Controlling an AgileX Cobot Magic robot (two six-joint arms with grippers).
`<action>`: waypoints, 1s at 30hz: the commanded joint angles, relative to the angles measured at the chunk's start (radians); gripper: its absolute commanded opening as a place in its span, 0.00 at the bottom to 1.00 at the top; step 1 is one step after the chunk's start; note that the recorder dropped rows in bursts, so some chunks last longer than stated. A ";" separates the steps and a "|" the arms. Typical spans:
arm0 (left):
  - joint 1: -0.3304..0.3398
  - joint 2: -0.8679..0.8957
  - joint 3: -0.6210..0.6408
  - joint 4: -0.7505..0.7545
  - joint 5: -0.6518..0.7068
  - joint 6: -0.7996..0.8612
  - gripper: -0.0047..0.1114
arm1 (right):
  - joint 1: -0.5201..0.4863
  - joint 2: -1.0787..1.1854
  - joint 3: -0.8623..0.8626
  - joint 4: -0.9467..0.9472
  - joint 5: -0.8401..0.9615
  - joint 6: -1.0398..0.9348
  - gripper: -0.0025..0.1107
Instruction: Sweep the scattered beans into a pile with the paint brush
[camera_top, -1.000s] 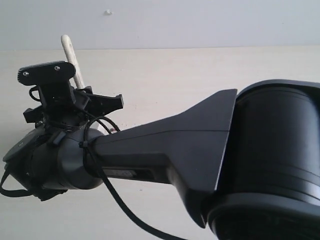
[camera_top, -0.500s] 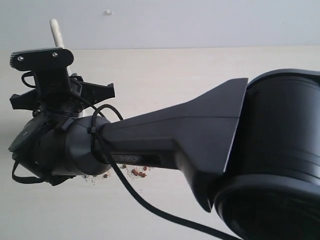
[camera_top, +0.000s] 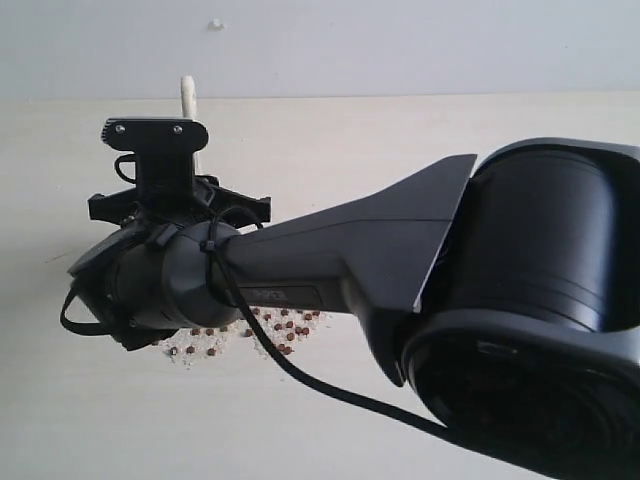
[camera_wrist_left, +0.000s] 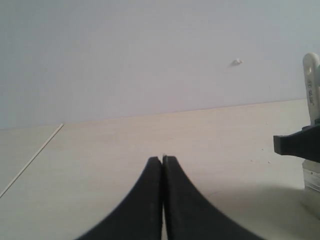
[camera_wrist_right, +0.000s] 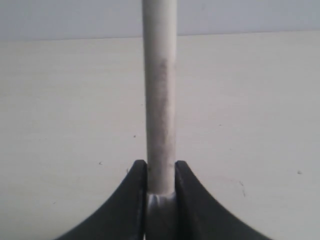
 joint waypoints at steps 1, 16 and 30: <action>0.001 -0.006 -0.001 -0.007 -0.001 0.000 0.04 | -0.005 -0.018 -0.002 0.046 0.059 -0.045 0.02; 0.001 -0.006 -0.001 -0.007 -0.001 0.000 0.04 | 0.028 -0.133 -0.002 0.131 -0.172 -0.244 0.02; 0.001 -0.006 -0.001 -0.007 -0.001 0.000 0.04 | 0.065 -0.238 0.249 -0.235 -0.382 0.015 0.02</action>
